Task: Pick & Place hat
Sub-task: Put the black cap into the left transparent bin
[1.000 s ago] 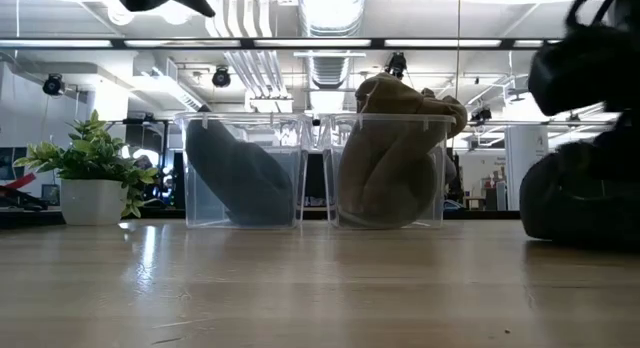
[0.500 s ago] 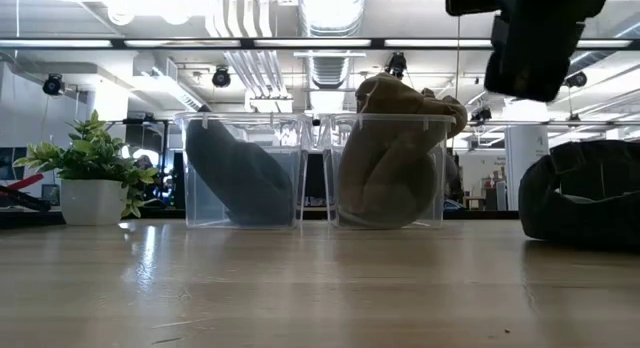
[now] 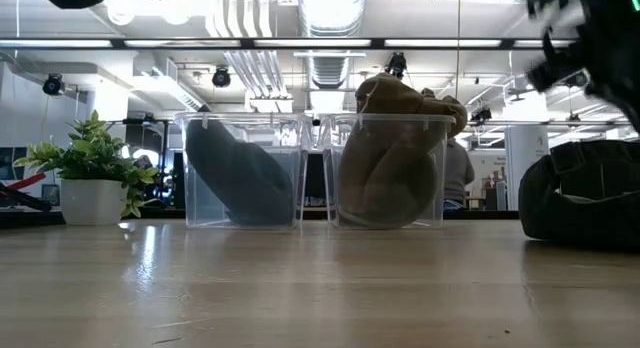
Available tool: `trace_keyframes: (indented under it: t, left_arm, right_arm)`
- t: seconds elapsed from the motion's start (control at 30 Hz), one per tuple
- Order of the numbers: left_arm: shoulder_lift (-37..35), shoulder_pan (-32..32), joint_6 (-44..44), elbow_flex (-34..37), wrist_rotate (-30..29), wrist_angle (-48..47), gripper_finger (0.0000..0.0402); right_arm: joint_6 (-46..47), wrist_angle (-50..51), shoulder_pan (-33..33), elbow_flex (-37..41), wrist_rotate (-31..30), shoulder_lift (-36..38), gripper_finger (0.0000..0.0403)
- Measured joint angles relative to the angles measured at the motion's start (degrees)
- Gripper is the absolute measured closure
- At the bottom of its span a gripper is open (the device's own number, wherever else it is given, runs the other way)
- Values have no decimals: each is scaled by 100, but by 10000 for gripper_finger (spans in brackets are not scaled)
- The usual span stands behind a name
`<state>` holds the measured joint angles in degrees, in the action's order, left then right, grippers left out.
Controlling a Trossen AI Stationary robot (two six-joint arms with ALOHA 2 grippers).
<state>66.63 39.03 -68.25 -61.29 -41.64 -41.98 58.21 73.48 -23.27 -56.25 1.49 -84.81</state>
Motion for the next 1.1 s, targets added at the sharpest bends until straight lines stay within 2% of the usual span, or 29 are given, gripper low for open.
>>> trace_keyframes:
  t: [0.13, 0.3, 0.5, 0.57, 0.63, 0.7, 0.77, 0.9, 1.0, 1.1]
  left_arm:
    - [5, 166, -8, 109, 163, -7, 225]
    - [5, 399, -513, 442, 949, 1, 225]
    - [4, 737, -1478, 1099, 1134, 188, 225]
    - [2, 824, -1816, 1365, 1134, 378, 225]
    - [2, 909, -2095, 1633, 1136, 698, 225]
    - [8, 963, -2264, 1908, 1093, 1174, 225]
    - [38, 968, -2310, 2215, 1028, 1857, 225]
    - [187, 946, -2291, 2790, 907, 3271, 225]
    - [384, 941, -2153, 3078, 852, 4058, 225]
    - [639, 930, -2122, 3195, 835, 4346, 225]
  right_arm:
    - [322, -850, -12, 848, 778, -280, 394]
    - [534, -3196, 36, 1246, 1248, -607, 394]
    - [729, -7713, 435, 1210, 1220, -1333, 394]
    - [633, -9481, 568, 1130, 1353, -1468, 394]
    - [629, -10689, 669, 1072, 1512, -1476, 394]
    - [800, -10666, 752, 1049, 1517, -1362, 394]
    - [769, -10037, 814, 988, 1463, -1228, 394]
    - [99, -7555, 797, 536, 1029, -742, 394]
    - [-502, -5329, 679, 79, 295, -654, 394]
    - [-736, -4133, 674, -284, -403, -700, 394]
